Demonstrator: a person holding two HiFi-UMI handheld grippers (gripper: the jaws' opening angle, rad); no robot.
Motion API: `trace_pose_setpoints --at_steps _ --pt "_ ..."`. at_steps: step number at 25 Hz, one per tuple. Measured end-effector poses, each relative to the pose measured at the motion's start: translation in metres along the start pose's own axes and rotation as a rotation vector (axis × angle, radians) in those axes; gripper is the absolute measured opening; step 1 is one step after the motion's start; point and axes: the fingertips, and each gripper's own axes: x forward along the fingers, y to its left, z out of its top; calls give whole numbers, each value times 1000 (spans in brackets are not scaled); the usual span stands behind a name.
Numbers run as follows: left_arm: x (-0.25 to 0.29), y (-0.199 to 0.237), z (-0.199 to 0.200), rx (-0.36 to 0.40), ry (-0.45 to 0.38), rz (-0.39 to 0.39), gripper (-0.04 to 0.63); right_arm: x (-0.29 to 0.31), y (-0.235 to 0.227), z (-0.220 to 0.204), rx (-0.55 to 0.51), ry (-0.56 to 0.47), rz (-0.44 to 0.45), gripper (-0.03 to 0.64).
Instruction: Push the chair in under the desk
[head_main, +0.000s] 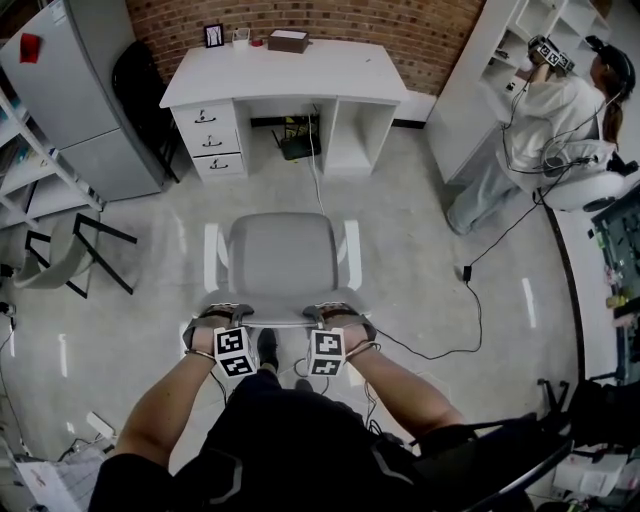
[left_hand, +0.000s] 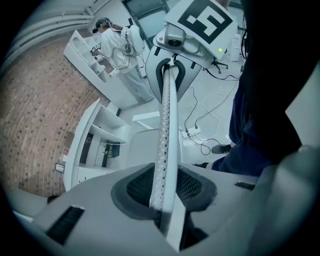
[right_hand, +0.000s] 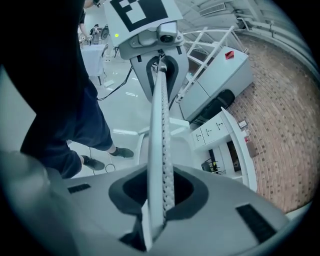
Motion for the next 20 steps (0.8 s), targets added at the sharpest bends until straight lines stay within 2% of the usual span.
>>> trace_pose_setpoints --at_steps 7,12,20 --pt "9 25 -7 19 8 14 98 13 -21 3 4 13 18 49" --pt "16 41 -15 60 25 31 81 22 -36 6 10 21 20 43" --pt "27 64 -22 65 27 -18 66 35 -59 6 23 40 36 38"
